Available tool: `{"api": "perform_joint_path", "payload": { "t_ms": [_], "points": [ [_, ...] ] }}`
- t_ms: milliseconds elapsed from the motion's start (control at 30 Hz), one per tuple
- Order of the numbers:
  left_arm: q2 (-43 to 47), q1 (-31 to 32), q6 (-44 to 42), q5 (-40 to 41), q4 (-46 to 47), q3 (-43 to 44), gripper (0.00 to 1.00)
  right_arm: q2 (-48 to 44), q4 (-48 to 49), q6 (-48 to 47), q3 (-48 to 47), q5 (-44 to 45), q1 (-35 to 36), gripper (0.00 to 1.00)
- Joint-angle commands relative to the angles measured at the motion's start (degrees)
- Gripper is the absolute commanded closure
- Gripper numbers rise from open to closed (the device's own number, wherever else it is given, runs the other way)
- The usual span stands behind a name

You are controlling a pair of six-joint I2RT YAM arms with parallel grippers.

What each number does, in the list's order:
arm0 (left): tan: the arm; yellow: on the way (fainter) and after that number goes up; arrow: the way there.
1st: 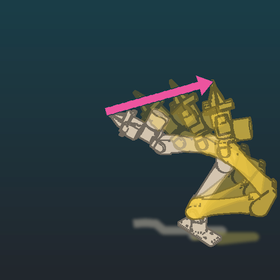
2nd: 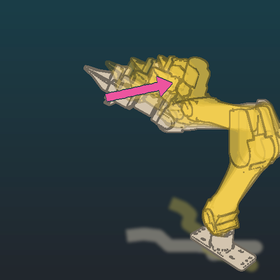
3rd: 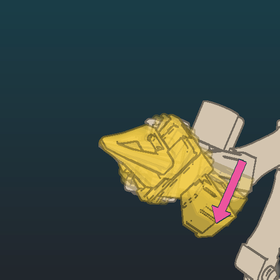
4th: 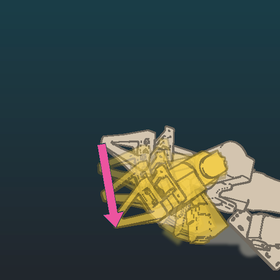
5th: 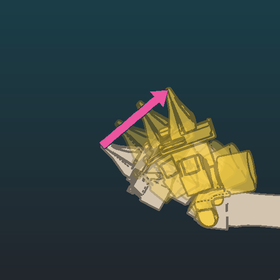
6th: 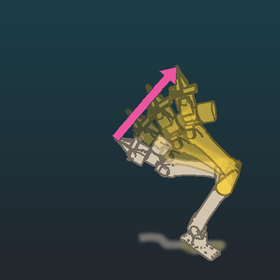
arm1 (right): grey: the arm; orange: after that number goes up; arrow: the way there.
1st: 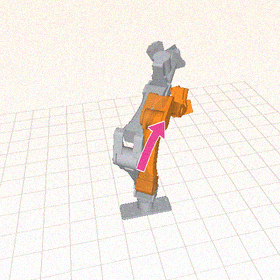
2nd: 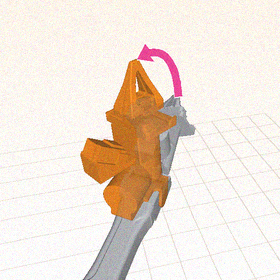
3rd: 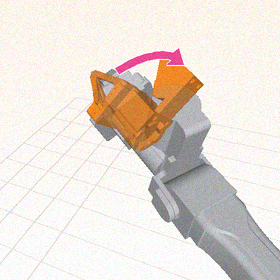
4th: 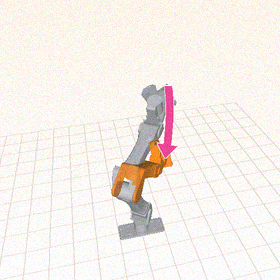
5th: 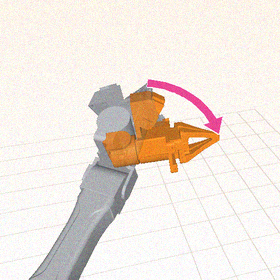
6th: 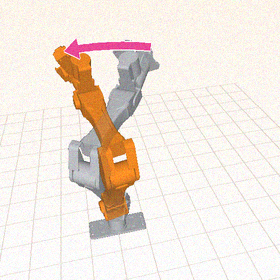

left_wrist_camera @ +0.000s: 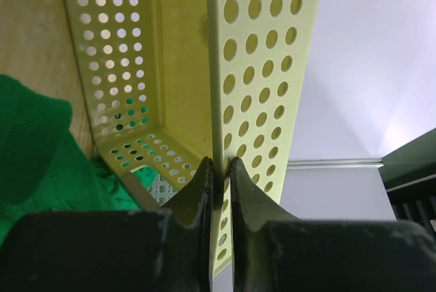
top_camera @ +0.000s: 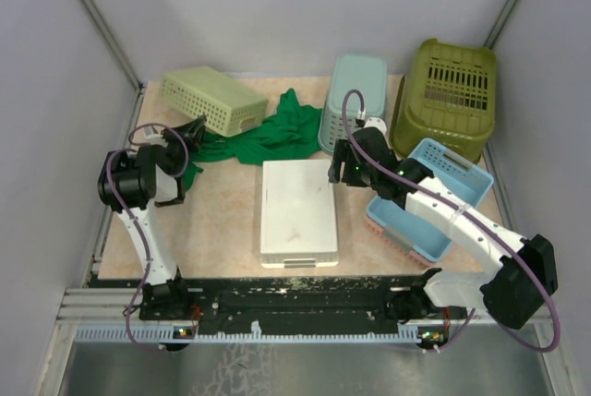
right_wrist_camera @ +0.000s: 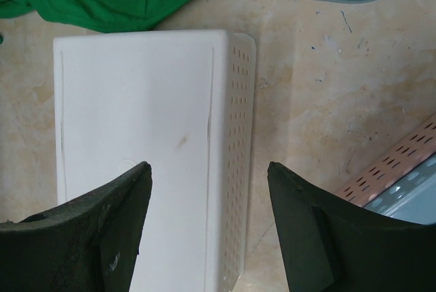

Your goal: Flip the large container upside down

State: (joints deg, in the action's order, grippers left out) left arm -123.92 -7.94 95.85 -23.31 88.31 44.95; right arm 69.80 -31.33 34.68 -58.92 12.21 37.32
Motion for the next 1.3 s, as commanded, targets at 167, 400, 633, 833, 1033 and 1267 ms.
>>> {"api": "perform_joint_path", "payload": {
  "t_ms": [167,400,633,833,1033,1267],
  "points": [
    [4.95,-0.3,-2.64,3.81,2.87,-2.56,1.0,-2.87,1.84,0.46,0.02,0.38,-0.48,0.31],
    [7.52,-0.49,-4.38,10.09,2.41,-3.84,1.0,-3.65,1.26,0.62,0.2,1.07,-0.49,0.31],
    [9.35,-0.19,-5.85,17.15,5.87,-6.01,1.0,-3.97,1.16,0.63,0.51,1.38,-0.49,0.31],
    [8.83,1.19,-6.28,22.05,6.66,-5.3,1.0,-3.56,1.54,0.87,0.14,1.06,-0.43,0.31],
    [6.37,3.48,-6.44,23.83,3.85,-0.28,1.0,-4.13,1.13,1.08,0.09,1.69,-0.48,0.31],
    [2.21,5.69,-4.99,24.35,4.55,1.64,1.0,-4.5,0.66,1.58,-0.04,2.23,-0.49,0.31]
  ]
}}
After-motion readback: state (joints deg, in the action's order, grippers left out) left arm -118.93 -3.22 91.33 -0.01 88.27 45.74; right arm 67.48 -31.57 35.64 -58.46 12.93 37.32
